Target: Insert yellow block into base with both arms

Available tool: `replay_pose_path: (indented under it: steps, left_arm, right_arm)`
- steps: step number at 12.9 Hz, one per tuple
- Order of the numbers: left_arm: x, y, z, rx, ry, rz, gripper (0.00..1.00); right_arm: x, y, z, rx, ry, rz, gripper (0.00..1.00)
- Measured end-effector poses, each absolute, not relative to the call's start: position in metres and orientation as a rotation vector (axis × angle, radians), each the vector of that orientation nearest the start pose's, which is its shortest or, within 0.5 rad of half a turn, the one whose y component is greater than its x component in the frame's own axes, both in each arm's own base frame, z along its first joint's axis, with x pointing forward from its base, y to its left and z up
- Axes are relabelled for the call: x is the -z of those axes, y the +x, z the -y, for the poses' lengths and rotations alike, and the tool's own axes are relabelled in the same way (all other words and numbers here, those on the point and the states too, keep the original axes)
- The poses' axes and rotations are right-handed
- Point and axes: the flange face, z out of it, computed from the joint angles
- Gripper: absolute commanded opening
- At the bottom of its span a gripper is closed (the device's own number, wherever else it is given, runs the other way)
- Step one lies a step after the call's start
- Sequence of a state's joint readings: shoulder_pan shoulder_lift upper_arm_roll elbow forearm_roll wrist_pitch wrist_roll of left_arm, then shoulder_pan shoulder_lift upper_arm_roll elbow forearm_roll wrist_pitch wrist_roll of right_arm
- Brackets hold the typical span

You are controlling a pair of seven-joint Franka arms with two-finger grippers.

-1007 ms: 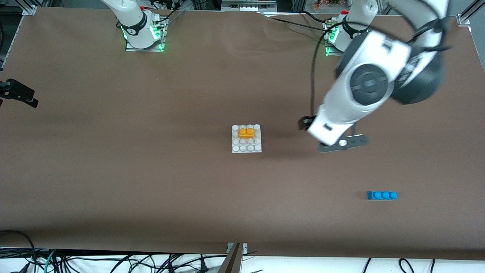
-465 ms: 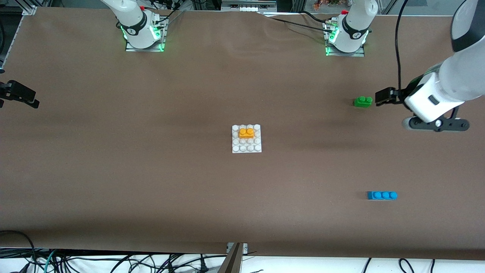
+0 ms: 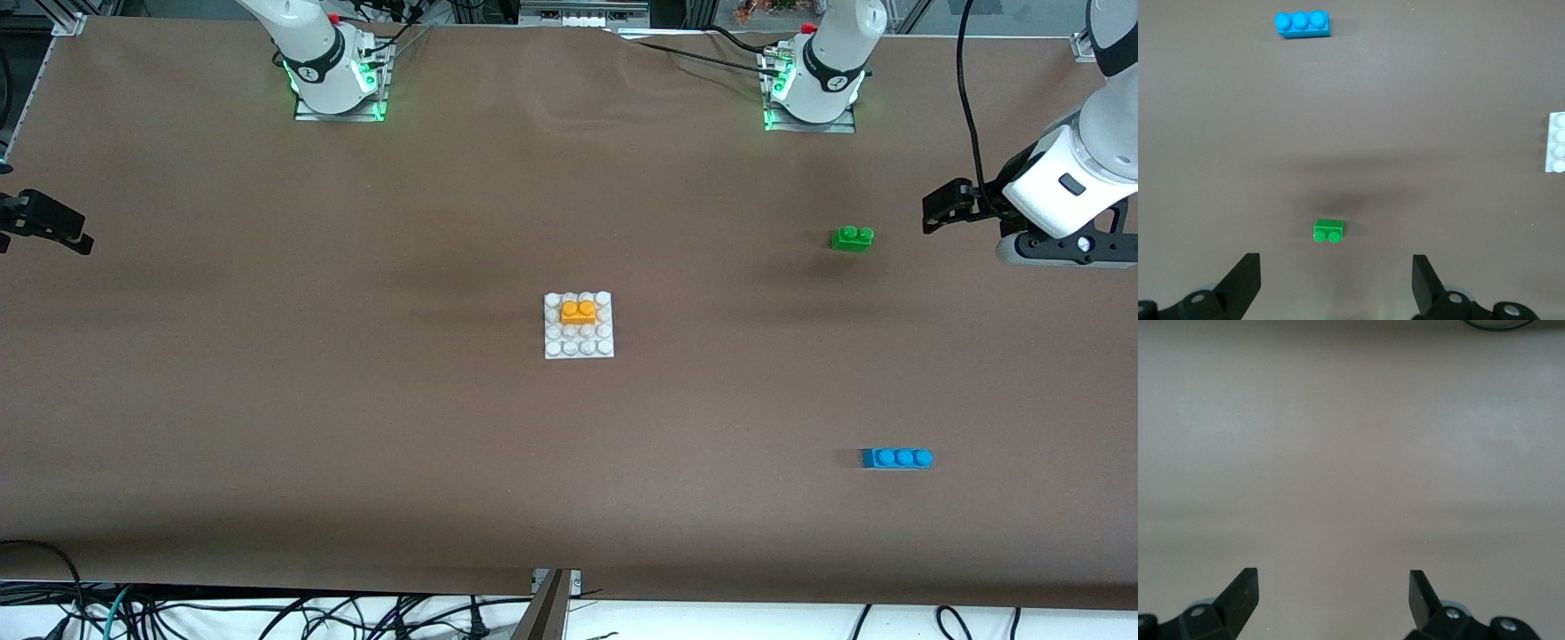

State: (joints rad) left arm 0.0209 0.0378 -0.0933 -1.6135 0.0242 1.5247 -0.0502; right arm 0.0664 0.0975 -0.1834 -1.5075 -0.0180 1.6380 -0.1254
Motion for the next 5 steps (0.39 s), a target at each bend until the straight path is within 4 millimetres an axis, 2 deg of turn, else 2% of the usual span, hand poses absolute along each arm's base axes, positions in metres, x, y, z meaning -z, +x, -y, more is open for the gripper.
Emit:
replay_pose_path:
  steps: [5]
  left_arm:
    - [-0.5797, 0.5547, 0.0472, -0.171, -3.107, -0.063, 1.00]
  right_arm:
    - [-0.6058, 0.5869, 0.0654, 0.048, -3.181, 0.017, 1.00]
